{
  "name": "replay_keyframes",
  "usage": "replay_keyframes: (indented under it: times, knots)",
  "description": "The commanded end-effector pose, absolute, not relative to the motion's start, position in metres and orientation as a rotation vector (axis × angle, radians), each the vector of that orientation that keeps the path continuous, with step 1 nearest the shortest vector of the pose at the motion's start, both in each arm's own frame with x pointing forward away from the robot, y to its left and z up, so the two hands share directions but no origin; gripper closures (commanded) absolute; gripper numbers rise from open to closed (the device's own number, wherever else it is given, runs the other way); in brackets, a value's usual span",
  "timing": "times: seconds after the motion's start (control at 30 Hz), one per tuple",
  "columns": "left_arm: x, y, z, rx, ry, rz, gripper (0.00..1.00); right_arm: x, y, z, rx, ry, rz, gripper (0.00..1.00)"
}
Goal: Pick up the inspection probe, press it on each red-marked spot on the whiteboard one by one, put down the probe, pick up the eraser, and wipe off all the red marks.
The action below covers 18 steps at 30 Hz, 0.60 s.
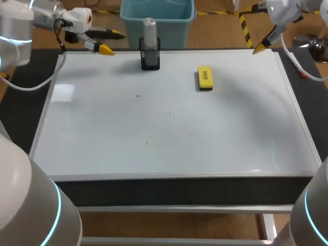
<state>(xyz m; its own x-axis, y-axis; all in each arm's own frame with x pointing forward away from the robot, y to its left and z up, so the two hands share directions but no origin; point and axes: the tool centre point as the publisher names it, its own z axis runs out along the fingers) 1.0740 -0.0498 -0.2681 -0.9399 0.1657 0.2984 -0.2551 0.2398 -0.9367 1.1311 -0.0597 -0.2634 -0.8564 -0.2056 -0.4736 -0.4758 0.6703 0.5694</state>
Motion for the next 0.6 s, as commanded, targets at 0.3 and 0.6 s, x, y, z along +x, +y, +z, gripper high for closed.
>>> replay_keyframes:
  times: [0.3,0.6]
  knots:
    - [0.97,-0.035,-0.243,1.363,-2.924,1.827,0.0,1.131,-0.06,-0.263,-0.539,2.519,1.004,0.0]
    - [0.97,-0.034,-0.243,1.343,-2.907,1.861,0.0,1.131,-0.06,-0.263,-0.539,2.519,1.004,0.0]
